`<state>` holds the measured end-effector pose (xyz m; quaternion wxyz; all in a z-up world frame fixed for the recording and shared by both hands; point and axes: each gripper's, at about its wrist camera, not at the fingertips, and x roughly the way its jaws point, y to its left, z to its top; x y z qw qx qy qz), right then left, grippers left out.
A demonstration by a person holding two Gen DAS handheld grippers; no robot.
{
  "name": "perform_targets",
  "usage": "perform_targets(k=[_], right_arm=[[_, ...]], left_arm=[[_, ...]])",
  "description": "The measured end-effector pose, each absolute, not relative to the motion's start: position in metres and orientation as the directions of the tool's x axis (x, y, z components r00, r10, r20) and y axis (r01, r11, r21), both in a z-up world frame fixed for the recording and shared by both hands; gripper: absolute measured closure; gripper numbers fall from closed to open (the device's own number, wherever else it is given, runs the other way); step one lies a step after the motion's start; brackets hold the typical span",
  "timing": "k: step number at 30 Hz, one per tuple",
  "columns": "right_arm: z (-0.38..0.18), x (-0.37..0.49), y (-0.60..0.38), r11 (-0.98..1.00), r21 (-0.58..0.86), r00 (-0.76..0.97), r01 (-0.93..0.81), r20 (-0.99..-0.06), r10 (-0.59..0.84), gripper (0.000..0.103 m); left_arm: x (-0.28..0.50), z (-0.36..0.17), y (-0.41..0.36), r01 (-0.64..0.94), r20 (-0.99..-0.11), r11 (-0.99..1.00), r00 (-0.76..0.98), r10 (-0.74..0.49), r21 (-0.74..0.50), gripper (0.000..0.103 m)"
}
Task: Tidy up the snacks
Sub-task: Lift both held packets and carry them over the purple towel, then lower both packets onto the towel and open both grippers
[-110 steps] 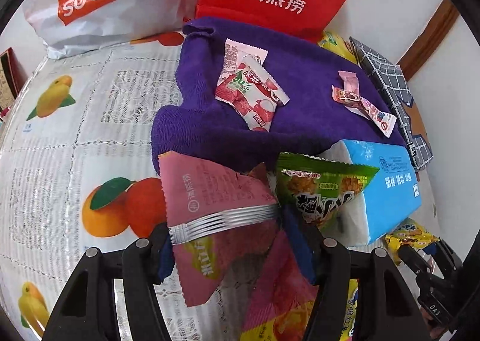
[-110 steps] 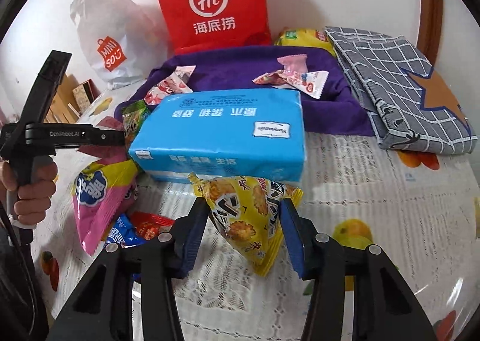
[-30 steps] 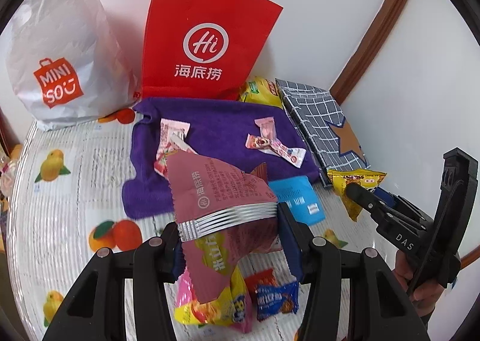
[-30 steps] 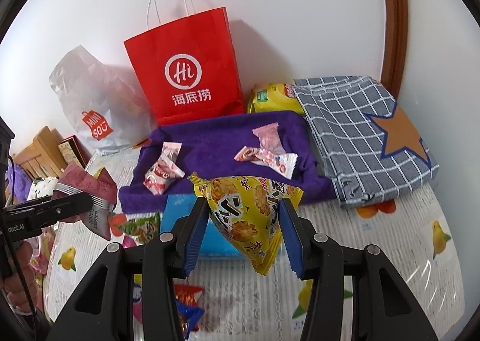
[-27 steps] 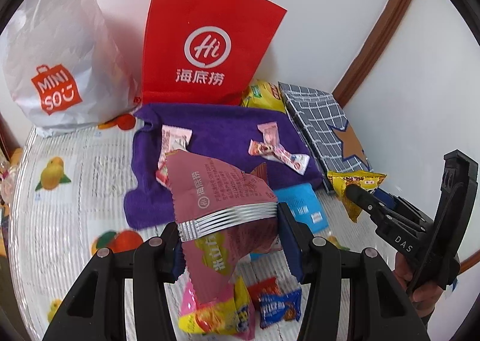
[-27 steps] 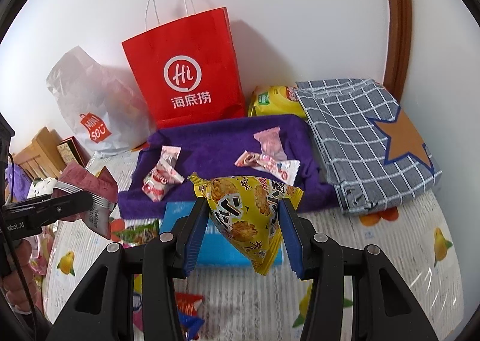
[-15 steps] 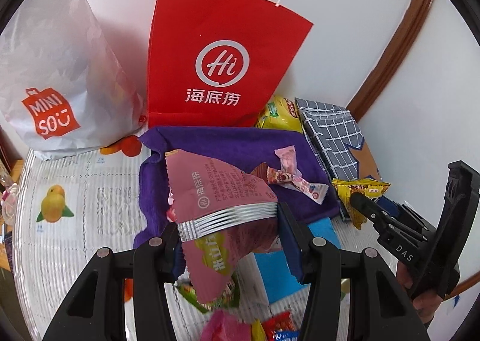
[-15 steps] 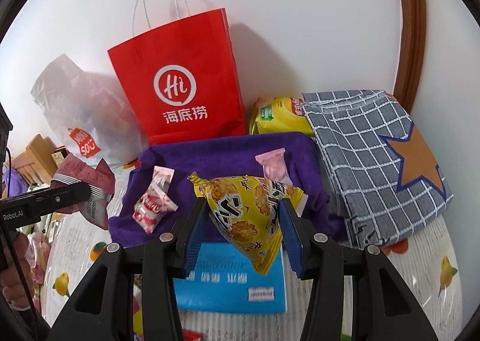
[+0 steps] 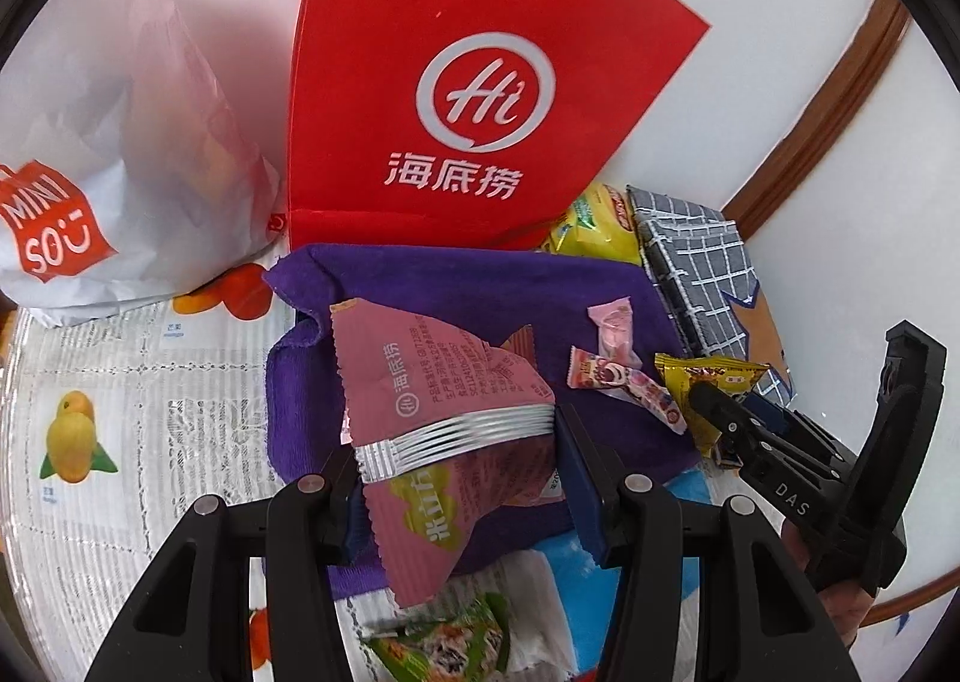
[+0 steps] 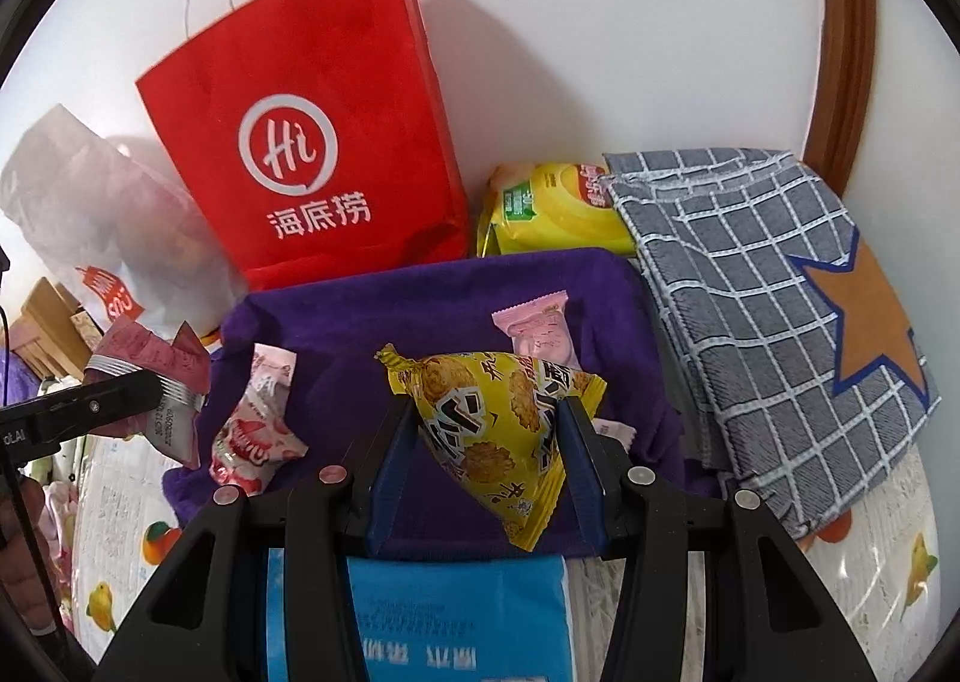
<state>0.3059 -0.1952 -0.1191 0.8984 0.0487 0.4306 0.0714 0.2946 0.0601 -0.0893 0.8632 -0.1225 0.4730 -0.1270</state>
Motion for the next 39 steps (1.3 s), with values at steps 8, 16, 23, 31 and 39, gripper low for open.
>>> perform_targets(k=[8,16,23,31,39], right_arm=[[-0.141,0.330,-0.191,0.986,0.146,0.588,-0.077,-0.792,0.163,0.055],[-0.156,0.345,-0.186,0.986,0.143,0.557,-0.082,-0.814,0.164,0.055],[-0.164,0.349,-0.183,0.988,0.128,0.545,-0.084,-0.824,0.153,0.055],[-0.163,0.351,-0.180,0.990,0.101,0.546,-0.099,-0.826,0.139,0.054],[-0.162,0.349,-0.179,0.991,0.081,0.542,-0.105,-0.831,0.126,0.051]], left_arm=[[0.310,-0.106,0.066,0.089,-0.802,0.942,0.503,-0.323,-0.324,0.053],[0.317,-0.122,0.063,0.090,-0.823,0.950,0.480,-0.303,-0.298,0.053],[0.321,-0.131,0.060,0.091,-0.835,0.952,0.461,-0.299,-0.291,0.053],[0.323,-0.136,0.056,0.091,-0.847,0.954,0.442,-0.295,-0.285,0.053],[0.324,-0.145,0.047,0.105,-0.862,0.954,0.409,-0.299,-0.280,0.053]])
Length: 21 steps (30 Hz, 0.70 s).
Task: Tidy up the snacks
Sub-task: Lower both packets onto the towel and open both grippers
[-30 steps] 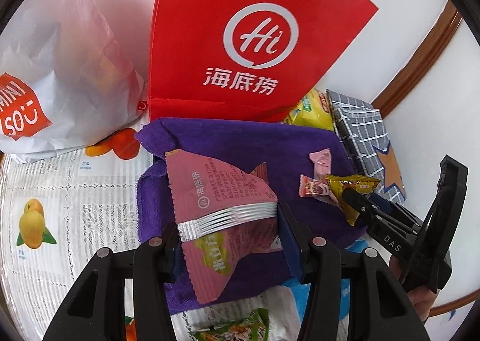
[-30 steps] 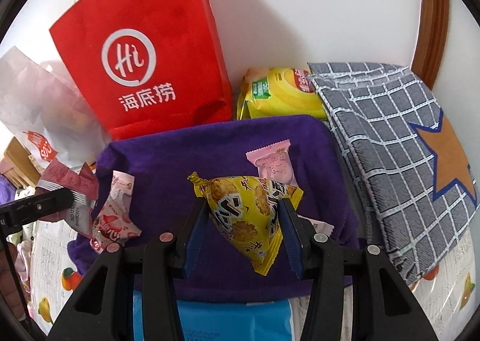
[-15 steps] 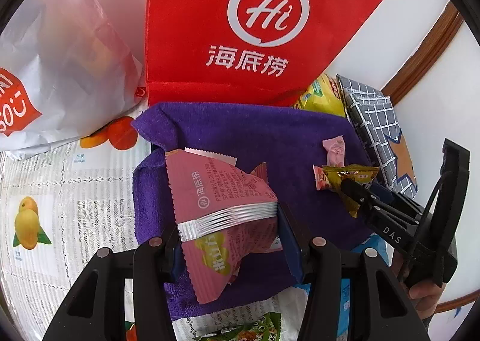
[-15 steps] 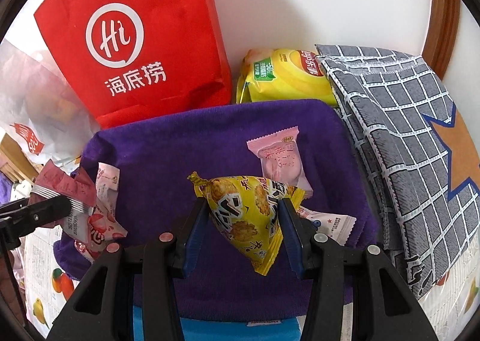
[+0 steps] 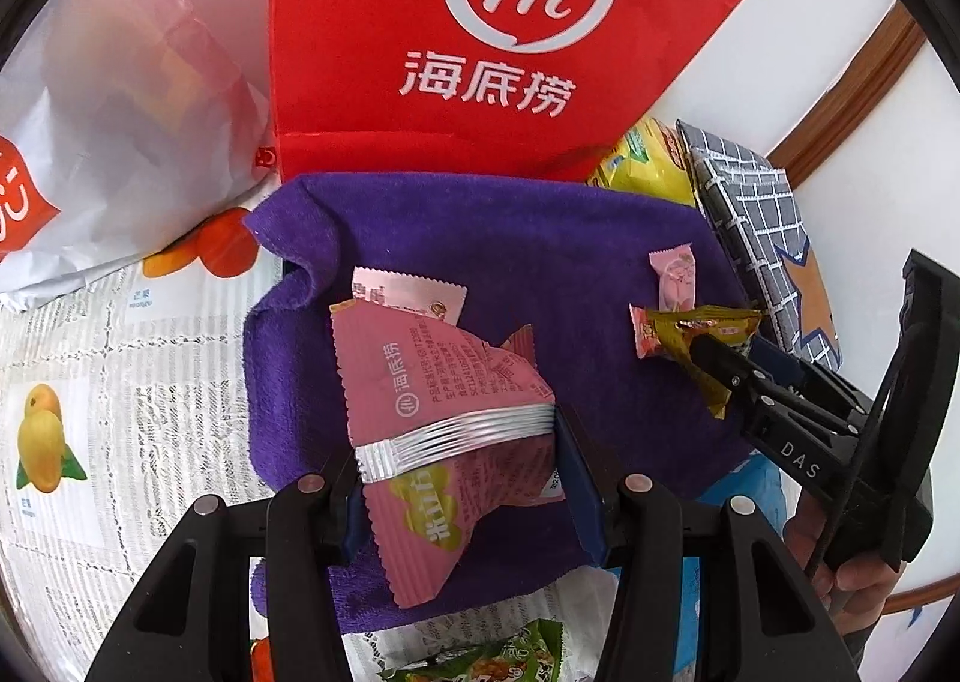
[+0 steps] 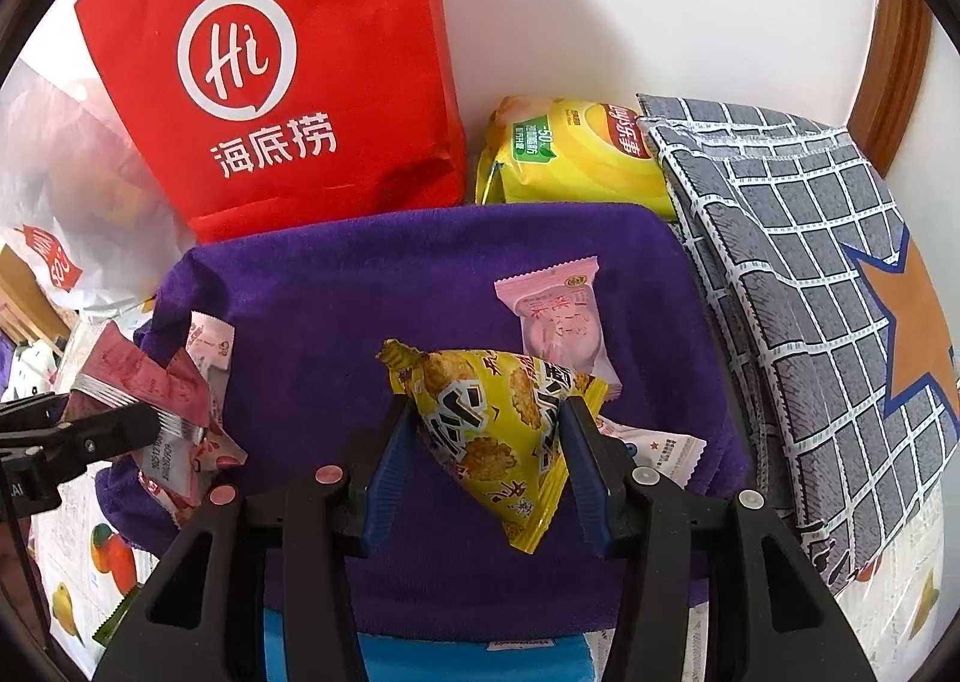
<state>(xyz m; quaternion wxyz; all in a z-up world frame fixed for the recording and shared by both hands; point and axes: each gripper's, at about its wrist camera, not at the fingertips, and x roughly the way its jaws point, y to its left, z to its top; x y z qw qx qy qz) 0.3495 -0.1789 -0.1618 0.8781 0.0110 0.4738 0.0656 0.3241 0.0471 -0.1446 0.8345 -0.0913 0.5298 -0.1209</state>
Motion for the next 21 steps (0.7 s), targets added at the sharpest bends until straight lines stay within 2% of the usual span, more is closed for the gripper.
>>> perform_targets(k=[2,12,16,21], right_arm=[[-0.160,0.348,-0.179,0.991,0.081,0.546,-0.105,-0.828,0.125,0.047],[-0.146,0.338,-0.187,0.990,0.112,0.570,-0.091,-0.809,0.143,0.045],[-0.140,0.331,-0.189,0.990,0.115,0.581,-0.084,-0.801,0.143,0.045],[-0.132,0.325,-0.192,0.991,0.111,0.595,-0.076,-0.792,0.134,0.045]], left_arm=[[0.324,-0.146,0.046,0.109,-0.864,0.954,0.406,-0.298,-0.278,0.053],[0.324,-0.145,0.043,0.118,-0.864,0.949,0.393,-0.314,-0.291,0.052],[0.323,-0.142,0.041,0.133,-0.858,0.943,0.393,-0.332,-0.304,0.048],[0.317,-0.129,0.041,0.148,-0.836,0.938,0.425,-0.348,-0.314,0.036]])
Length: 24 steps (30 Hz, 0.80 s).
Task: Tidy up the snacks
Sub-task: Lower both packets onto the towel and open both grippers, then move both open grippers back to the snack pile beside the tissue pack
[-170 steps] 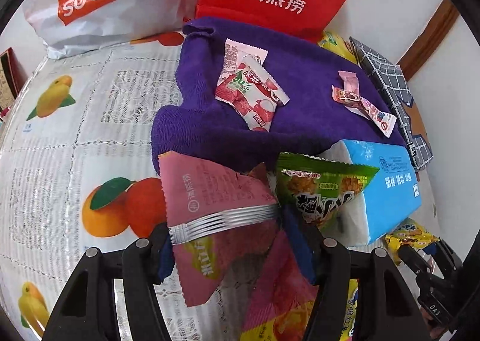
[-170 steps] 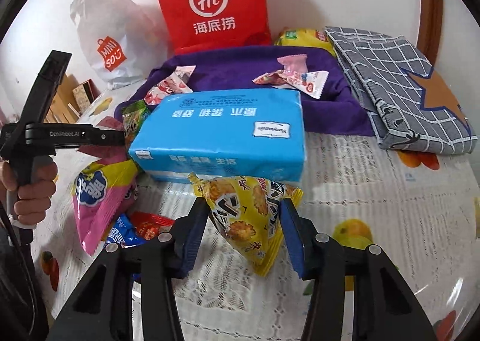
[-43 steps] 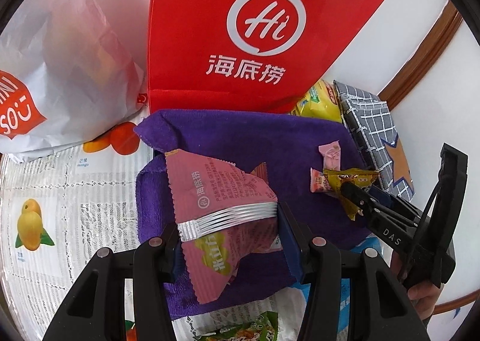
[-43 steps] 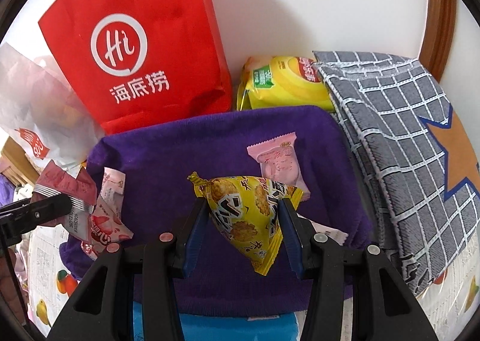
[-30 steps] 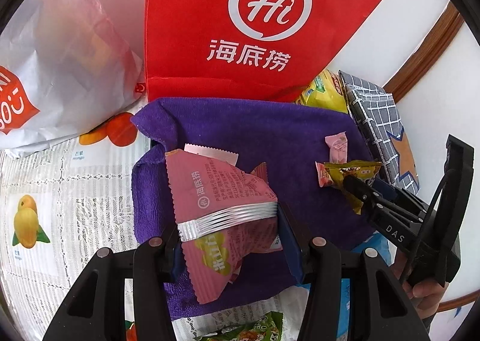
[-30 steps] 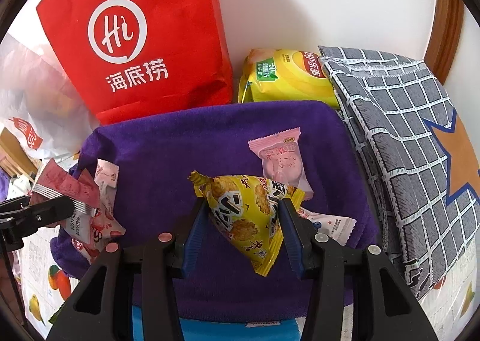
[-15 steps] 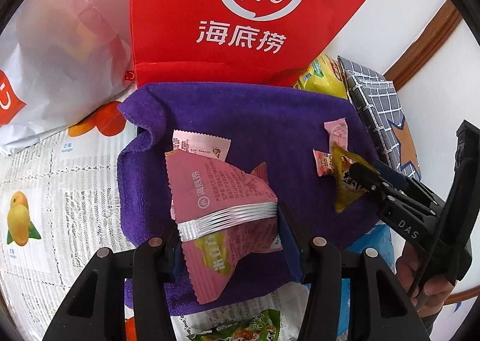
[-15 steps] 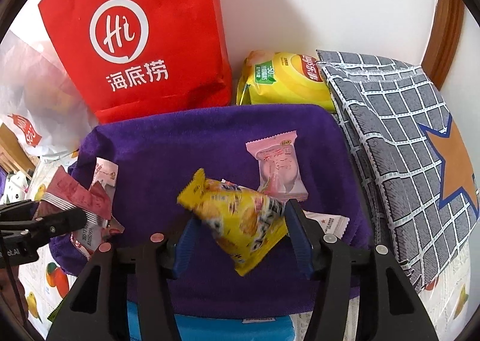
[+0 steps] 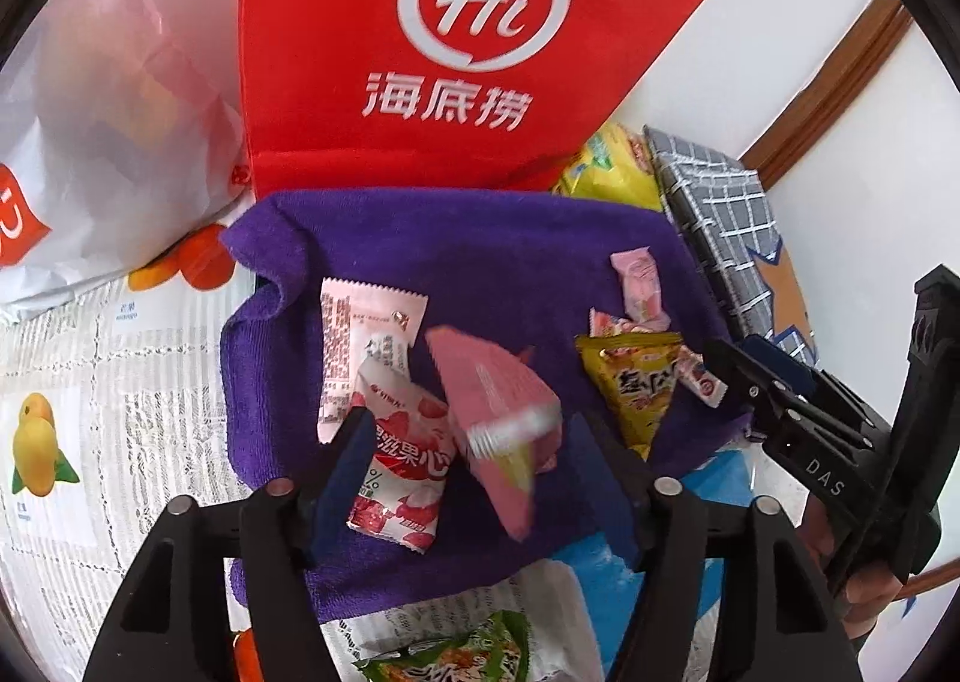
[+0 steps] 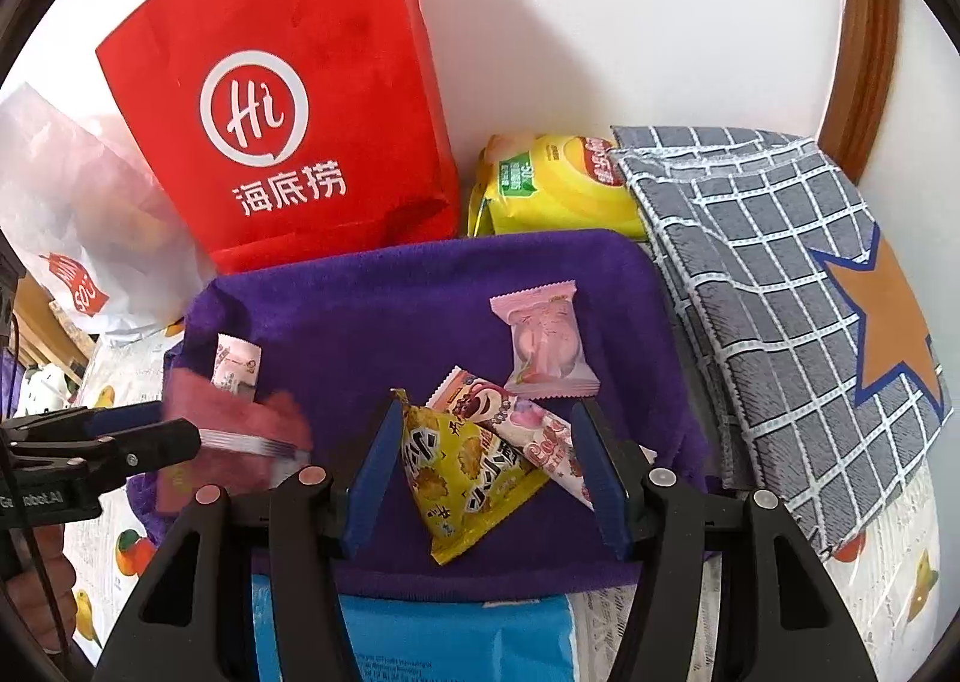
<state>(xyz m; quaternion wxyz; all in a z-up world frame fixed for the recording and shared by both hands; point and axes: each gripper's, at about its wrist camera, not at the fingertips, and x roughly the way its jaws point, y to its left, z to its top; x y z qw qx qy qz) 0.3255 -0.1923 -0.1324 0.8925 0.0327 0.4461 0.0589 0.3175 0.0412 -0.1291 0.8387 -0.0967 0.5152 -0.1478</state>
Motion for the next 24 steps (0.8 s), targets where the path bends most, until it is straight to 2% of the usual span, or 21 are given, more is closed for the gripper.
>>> perform_targets(k=[16,24], right_arm=[[-0.111,0.281,-0.221,0.991,0.133,0.637,0.004,-0.764,0.100,0.045],[-0.097,0.256,-0.233,0.995,0.083,0.668,0.053,-0.744,0.026,0.045]], left_arm=[[0.296,-0.098,0.035,0.171,-0.809,0.944,0.485,-0.331,-0.284,0.036],[0.281,-0.078,0.032,0.196,-0.785,0.940,0.517,-0.341,-0.279,0.036]])
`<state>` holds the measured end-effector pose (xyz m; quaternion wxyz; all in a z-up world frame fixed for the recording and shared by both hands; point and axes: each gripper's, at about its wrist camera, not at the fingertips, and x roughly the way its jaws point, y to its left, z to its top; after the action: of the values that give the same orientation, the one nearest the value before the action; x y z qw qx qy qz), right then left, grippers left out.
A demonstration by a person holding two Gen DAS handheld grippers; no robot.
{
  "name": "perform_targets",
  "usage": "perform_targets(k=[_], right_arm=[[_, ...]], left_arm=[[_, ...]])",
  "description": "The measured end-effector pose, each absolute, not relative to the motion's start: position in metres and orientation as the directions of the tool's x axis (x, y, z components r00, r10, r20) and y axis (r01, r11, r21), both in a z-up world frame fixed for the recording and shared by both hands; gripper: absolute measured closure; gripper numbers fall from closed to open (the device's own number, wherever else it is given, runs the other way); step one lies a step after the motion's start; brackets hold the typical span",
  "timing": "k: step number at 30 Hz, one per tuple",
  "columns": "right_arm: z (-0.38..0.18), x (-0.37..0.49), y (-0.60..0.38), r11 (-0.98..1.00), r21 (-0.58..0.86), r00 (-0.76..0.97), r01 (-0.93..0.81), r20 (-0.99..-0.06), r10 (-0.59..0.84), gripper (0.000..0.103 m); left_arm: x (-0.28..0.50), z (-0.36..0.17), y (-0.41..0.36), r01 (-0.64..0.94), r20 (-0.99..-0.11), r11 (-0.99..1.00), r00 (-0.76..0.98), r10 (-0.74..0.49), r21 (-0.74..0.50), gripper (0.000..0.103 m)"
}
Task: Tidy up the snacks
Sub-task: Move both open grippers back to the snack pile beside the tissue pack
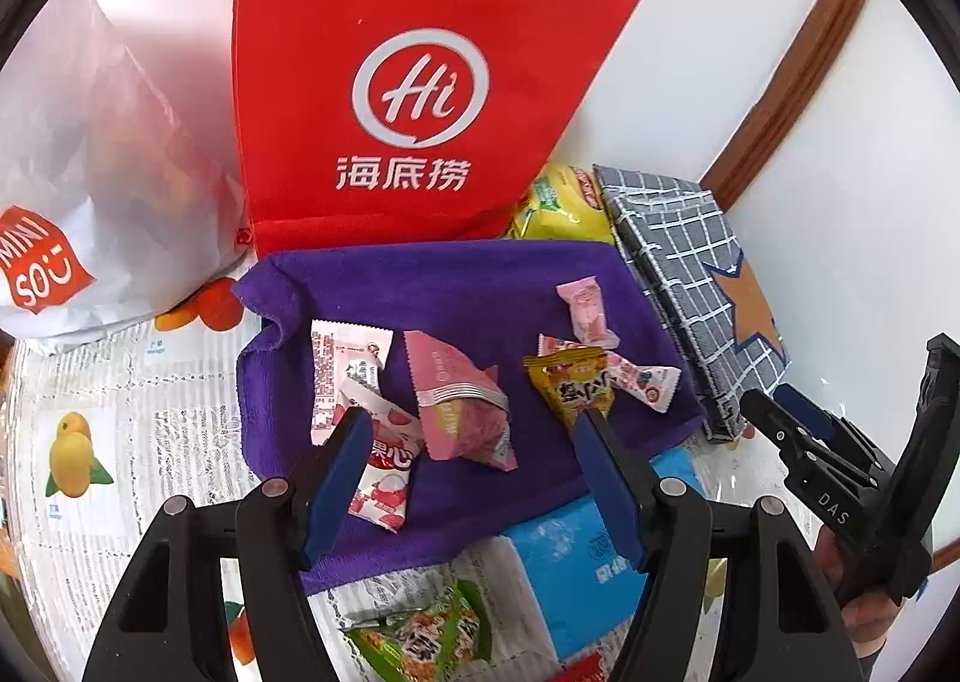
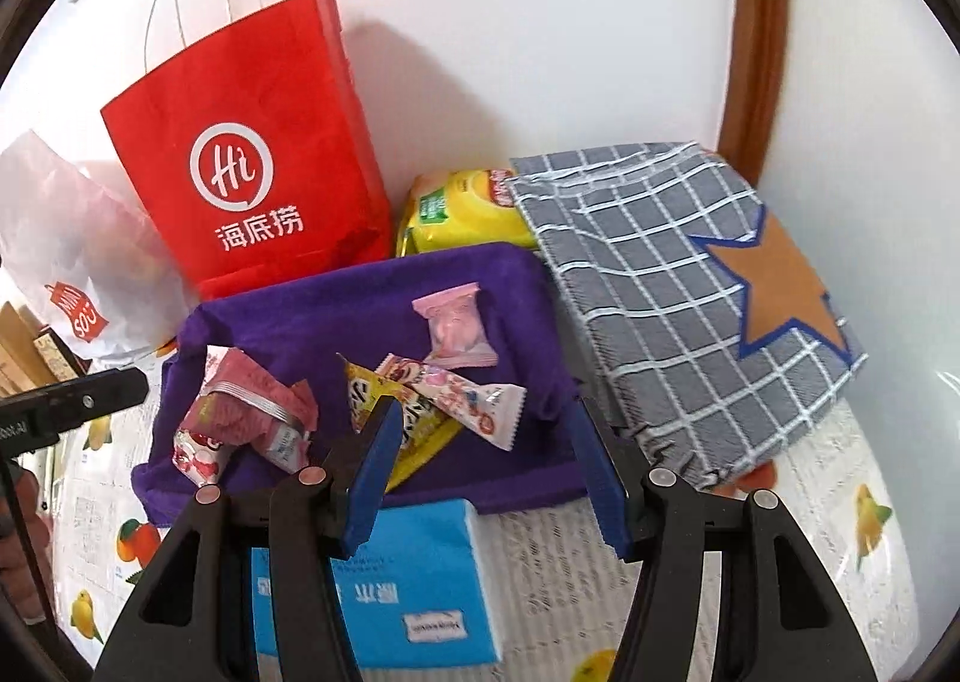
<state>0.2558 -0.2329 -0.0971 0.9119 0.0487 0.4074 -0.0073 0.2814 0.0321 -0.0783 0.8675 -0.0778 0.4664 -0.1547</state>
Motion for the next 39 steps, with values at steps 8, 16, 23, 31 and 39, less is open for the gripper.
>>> perform_targets(k=[8,16,23,31,39], right_arm=[[-0.091,0.241,-0.234,0.997,0.058,0.634,0.040,-0.773,0.019,0.045],[-0.080,0.216,-0.230,0.998,0.065,0.649,0.022,-0.760,0.035,0.045],[-0.071,0.189,-0.228,0.998,0.068,0.659,-0.003,-0.750,0.054,0.045],[-0.069,0.159,-0.228,0.997,0.076,0.663,-0.032,-0.744,0.078,0.046],[-0.080,0.135,-0.226,0.994,0.087,0.650,-0.068,-0.752,0.110,0.046]], left_arm=[[0.261,-0.071,0.022,0.227,-0.785,0.933,0.506,-0.358,-0.279,0.031],[0.229,-0.060,0.016,0.240,-0.779,0.939,0.528,-0.339,-0.247,0.031],[0.196,-0.048,0.016,0.236,-0.760,0.945,0.565,-0.322,-0.225,0.031],[0.163,-0.042,0.015,0.225,-0.751,0.952,0.588,-0.301,-0.206,0.031],[0.136,-0.053,0.022,0.188,-0.771,0.965,0.582,-0.259,-0.183,0.031]])
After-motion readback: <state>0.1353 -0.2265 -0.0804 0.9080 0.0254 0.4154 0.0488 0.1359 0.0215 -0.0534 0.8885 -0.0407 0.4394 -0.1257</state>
